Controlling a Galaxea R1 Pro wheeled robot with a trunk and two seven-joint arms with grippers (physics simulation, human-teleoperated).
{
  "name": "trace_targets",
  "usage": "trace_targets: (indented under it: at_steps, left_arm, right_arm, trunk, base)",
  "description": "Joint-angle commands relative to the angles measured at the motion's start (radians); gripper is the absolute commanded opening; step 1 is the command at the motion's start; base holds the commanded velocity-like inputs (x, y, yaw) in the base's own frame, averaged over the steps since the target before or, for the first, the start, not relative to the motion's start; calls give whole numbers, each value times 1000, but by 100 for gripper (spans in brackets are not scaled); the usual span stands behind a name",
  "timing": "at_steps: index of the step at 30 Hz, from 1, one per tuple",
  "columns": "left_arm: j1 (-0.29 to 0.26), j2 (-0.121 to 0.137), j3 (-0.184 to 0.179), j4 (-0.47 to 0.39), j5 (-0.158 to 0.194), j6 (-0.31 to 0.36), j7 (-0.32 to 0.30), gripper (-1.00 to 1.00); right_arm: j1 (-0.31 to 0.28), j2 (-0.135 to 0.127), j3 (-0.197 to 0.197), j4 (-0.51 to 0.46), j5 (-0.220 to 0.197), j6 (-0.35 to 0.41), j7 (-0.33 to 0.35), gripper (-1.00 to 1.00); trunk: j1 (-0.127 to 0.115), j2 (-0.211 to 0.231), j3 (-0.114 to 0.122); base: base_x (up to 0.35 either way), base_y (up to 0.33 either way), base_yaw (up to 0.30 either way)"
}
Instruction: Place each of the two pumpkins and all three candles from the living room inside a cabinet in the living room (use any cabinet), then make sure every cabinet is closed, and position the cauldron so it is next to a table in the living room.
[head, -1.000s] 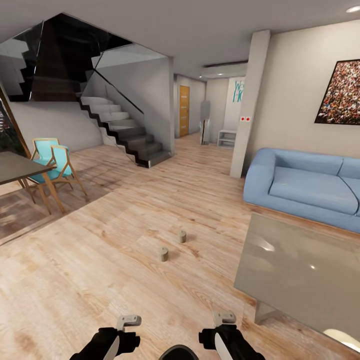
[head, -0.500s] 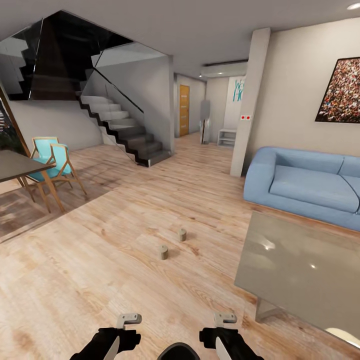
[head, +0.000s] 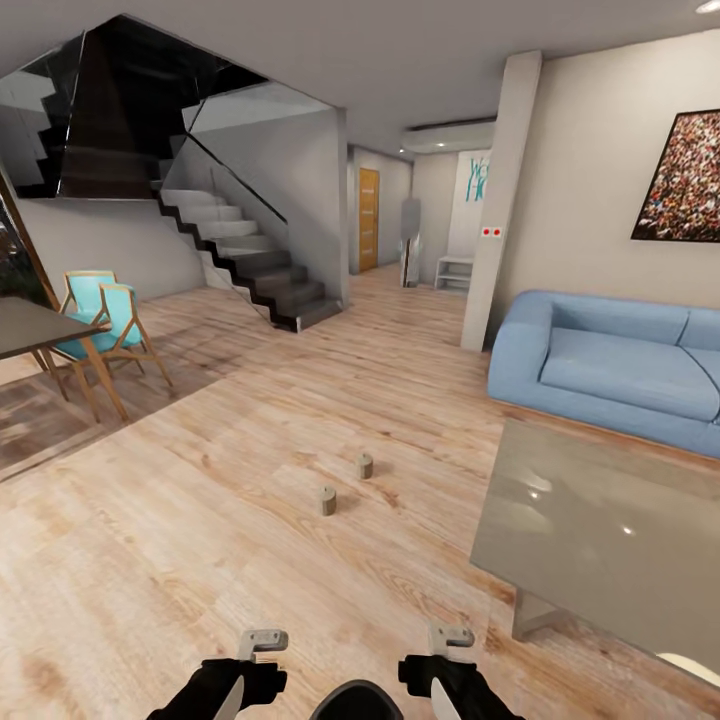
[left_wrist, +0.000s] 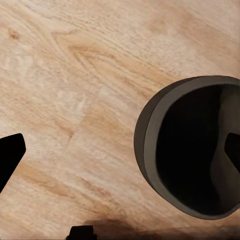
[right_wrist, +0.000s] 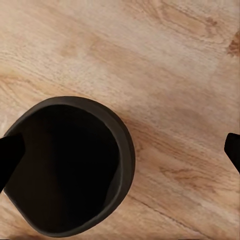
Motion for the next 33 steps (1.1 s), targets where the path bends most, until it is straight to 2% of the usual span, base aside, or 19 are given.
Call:
trace_targets:
  at_steps: [1, 10, 20, 27, 33]
  left_arm:
    - [0, 0, 0, 4, 3, 3, 1, 100]
    - [0, -12, 0, 35, 3, -20, 4, 100]
    - [0, -12, -1, 56, 3, -50, 2, 100]
    - [0, -15, -2, 71, 2, -61, -3, 100]
    - [0, -15, -2, 72, 2, -59, -46, 100]
  right_arm:
    - [0, -1, 7, -1, -11, 2, -9, 100]
    - [0, -2, 6, 27, -11, -9, -10, 100]
    - [0, -2, 3, 43, -11, -12, -9, 100]
    - [0, -2, 3, 58, -11, -43, -9, 100]
    - [0, 2, 5, 67, -11, -48, -7, 100]
  trunk:
    - [4, -8, -4]
    - [38, -71, -32]
    - [77, -141, -64]
    - [104, -190, -86]
    - [127, -232, -104]
  base:
    - [0, 0, 0]
    - [0, 0, 0]
    - [0, 0, 0]
    - [0, 0, 0]
    - [0, 0, 0]
